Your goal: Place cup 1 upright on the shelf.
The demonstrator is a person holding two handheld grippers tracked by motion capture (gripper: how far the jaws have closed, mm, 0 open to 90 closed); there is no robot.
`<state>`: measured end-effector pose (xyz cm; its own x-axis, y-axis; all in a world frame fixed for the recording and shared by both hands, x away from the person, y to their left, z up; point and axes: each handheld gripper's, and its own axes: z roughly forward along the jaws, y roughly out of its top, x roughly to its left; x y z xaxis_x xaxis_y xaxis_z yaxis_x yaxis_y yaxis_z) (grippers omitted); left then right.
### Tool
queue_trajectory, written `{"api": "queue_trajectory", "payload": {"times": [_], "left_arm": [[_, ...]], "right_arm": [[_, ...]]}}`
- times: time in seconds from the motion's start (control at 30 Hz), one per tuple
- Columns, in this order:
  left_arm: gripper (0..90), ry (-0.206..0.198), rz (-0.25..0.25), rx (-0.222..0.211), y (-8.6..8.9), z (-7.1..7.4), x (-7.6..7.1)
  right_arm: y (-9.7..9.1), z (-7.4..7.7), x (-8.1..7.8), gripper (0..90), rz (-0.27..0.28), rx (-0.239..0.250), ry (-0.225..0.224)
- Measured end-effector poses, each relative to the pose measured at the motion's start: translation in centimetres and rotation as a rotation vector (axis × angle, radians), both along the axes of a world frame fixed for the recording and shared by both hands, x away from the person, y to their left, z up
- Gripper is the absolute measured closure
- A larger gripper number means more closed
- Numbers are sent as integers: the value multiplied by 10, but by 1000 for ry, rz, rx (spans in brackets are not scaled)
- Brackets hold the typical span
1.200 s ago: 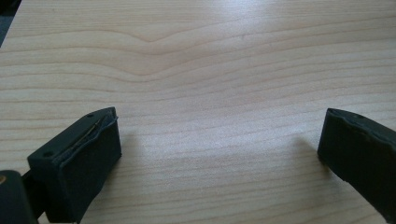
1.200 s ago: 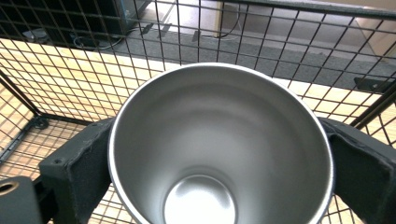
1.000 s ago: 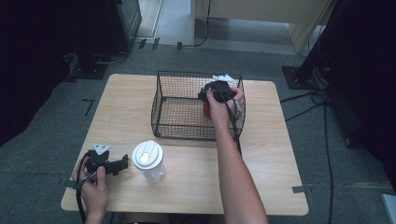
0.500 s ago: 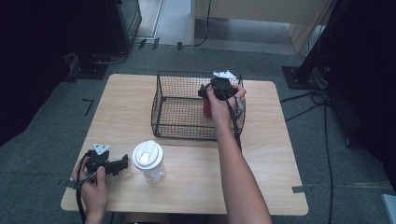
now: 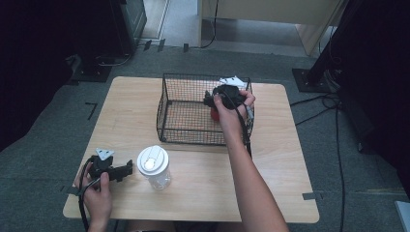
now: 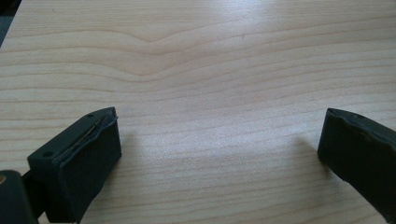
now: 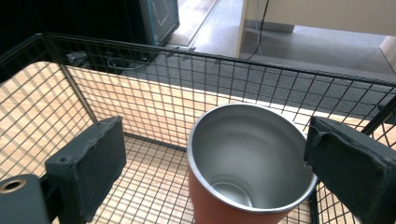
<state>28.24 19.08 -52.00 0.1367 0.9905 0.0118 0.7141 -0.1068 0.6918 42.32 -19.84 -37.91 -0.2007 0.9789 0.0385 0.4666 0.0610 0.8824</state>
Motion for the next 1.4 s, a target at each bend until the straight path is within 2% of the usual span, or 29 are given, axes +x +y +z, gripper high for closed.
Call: {"api": "queue_trajectory", "payload": {"times": [0.33,0.43,0.47,0.6,0.67,0.97,1.1,1.27,1.4], "left_arm": [[0,0,0,0,0,0,0],[0,-1,1,-1,0,0,0],[0,-2,1,-2,0,0,0],[0,-2,3,-2,0,0,0],[0,-2,2,-1,0,0,0],[0,-2,1,-1,0,0,0],[0,-2,1,-1,0,0,0],[0,-2,1,-1,0,0,0],[0,-1,1,0,0,0,0]], "right_arm": [[-1,1,-24,63,19,4,-13],[-3,1,-28,63,8,2,-16],[-5,1,-33,63,2,18,-17],[-8,0,-41,68,10,28,-19],[-8,0,-46,111,27,35,-24],[-8,-4,-68,110,67,44,-31],[-7,-4,-79,119,87,74,-17],[-4,-5,-91,130,84,41,-19],[-3,-8,-99,137,86,42,-15]]}}
